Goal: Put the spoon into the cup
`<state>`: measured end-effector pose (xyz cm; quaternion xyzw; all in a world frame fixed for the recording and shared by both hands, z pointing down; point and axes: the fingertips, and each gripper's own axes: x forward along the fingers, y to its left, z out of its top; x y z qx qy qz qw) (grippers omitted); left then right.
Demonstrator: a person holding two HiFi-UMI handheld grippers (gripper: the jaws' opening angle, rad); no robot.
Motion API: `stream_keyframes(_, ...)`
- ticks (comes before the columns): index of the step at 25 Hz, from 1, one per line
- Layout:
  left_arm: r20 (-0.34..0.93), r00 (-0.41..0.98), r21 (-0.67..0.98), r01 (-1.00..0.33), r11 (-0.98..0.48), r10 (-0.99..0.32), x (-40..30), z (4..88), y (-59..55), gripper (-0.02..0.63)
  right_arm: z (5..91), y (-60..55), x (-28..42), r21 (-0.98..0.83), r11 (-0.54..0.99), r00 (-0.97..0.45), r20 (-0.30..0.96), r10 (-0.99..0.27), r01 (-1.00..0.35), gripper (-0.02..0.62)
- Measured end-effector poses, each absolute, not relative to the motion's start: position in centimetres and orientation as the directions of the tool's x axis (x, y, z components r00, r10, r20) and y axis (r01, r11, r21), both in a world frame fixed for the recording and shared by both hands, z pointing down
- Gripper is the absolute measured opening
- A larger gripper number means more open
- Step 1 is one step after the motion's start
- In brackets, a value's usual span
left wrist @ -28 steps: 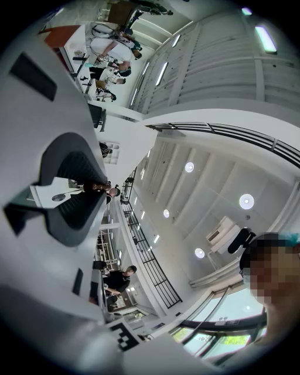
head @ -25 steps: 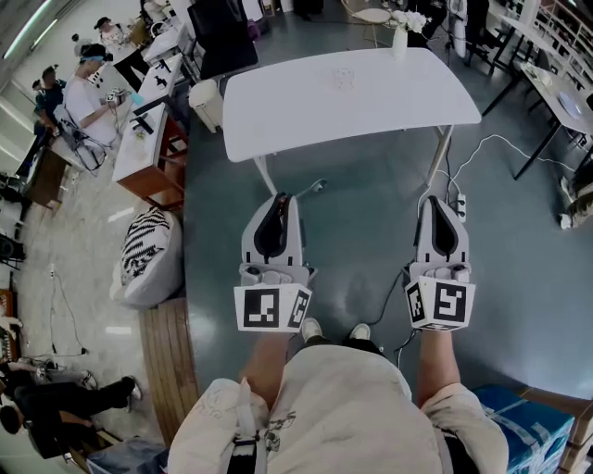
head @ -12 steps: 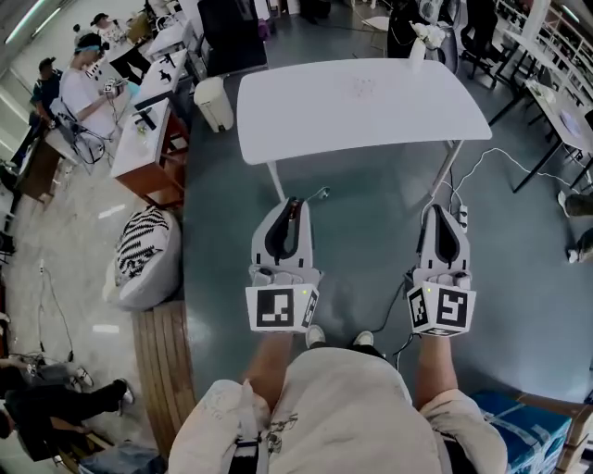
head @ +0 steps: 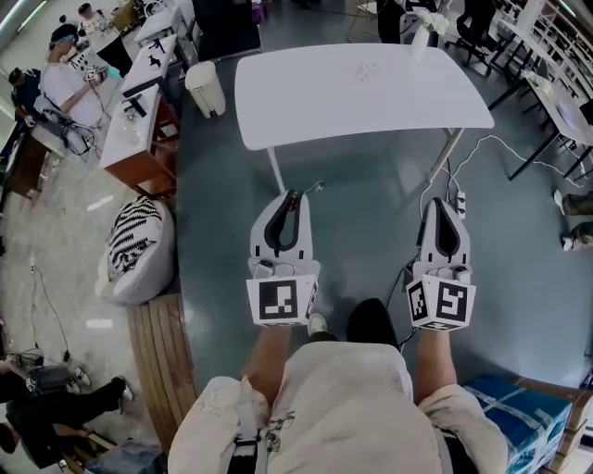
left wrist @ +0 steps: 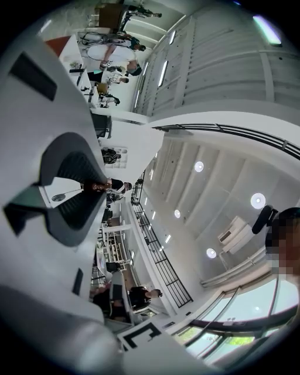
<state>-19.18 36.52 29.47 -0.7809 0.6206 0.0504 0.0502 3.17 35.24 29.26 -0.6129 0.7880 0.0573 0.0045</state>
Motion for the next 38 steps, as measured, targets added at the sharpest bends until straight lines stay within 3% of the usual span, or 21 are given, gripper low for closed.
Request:
stream_keyframes(7, -0.114, 0.240, -0.023, -0.971, -0.239, -0.964, -19.0, 30.7, 33.4, 0.040, 30.6, 32.2, 2.8, 0.077, 0.239, -0.244, -0.065, -0.968, -0.968, -0.012)
stream_keyframes(25, -0.072, 0.294, -0.067, -0.955, -0.289, -0.953, -9.4, 31.0, 17.9, 0.040, 33.4, 16.2, 10.7, -0.039, 0.244, -0.241, -0.059, -0.969, -0.969, -0.012)
stream_keyframes(38, -0.104, 0.248, -0.085, -0.967, -0.240, -0.963, -4.0, 29.2, 9.1, 0.040, 32.8, 6.8, 16.6, -0.074, 0.272, -0.267, -0.081, -0.960, -0.959, -0.012)
